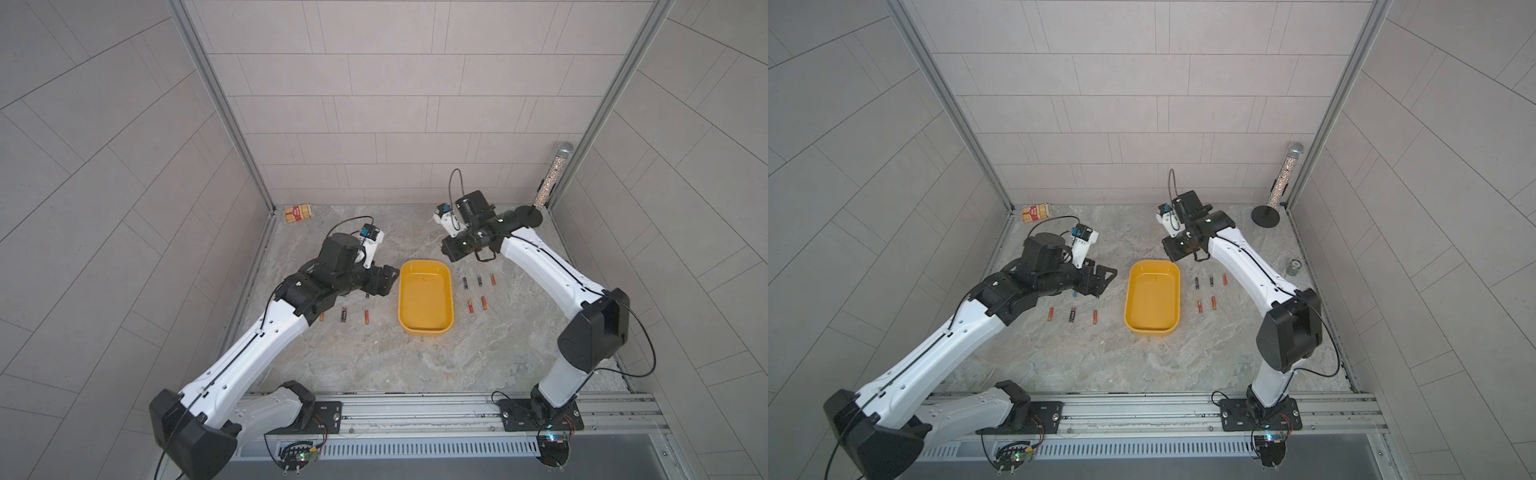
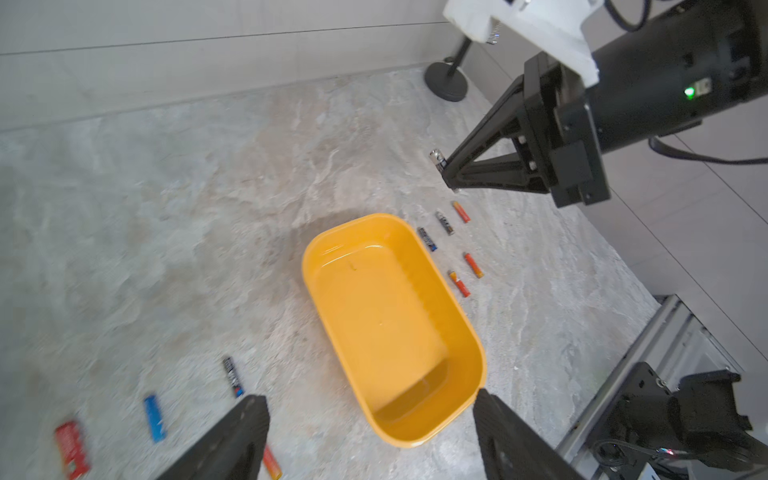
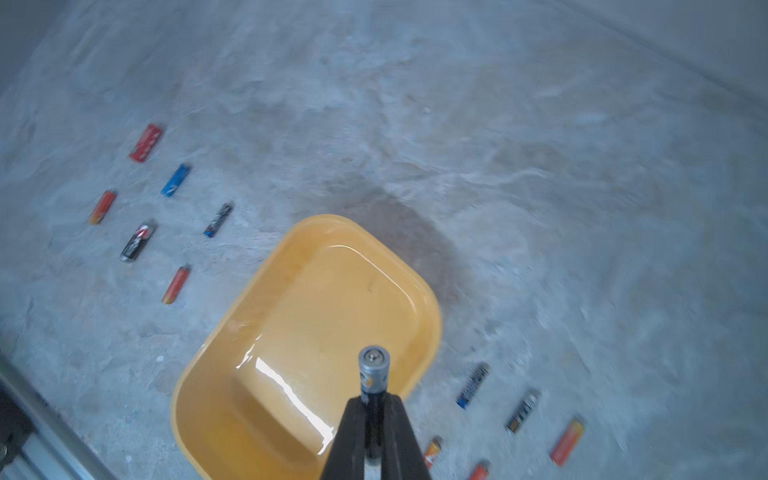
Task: Take the batteries out of the storage box
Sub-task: Place the battery at the center of the board.
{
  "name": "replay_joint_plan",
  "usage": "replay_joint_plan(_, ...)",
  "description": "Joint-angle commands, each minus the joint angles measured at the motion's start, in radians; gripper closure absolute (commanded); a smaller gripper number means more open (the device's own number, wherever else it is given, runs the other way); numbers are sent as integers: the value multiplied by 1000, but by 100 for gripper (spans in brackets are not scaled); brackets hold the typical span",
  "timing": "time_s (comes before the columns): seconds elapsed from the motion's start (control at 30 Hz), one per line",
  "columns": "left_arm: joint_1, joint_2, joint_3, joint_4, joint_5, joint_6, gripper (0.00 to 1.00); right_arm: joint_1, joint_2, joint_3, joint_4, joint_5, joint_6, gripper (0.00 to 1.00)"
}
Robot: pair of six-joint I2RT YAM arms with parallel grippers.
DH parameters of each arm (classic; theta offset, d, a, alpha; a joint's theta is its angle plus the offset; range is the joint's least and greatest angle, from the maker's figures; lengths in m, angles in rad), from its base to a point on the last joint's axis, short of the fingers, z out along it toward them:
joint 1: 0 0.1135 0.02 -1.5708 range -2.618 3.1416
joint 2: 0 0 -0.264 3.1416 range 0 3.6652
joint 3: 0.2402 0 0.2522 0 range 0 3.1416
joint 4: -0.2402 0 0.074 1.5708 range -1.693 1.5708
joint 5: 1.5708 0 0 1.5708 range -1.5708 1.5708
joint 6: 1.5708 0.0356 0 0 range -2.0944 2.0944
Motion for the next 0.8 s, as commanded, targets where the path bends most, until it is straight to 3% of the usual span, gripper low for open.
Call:
replay_joint_plan(0.0,-96,97,60,27,-57,45,14,-84,-56,-146,-61,183,151,100)
replay_joint_plan(0.17,-228,267,119,104,-31,46,10,-132,-115,-331,-90,335,162,100)
replay_joint_plan(0.3,-301,373,175,107,-39,66,6,-137,-115,-455,-44,382,192,100)
replay_joint_plan(0.43,-312,406,182,102,-55,65,6,-143,-81,-528,15,382,208,100)
replay_joint_plan(0.77,-302,354,98,117,-197,79,6,-145,32,-529,99,381,237,100)
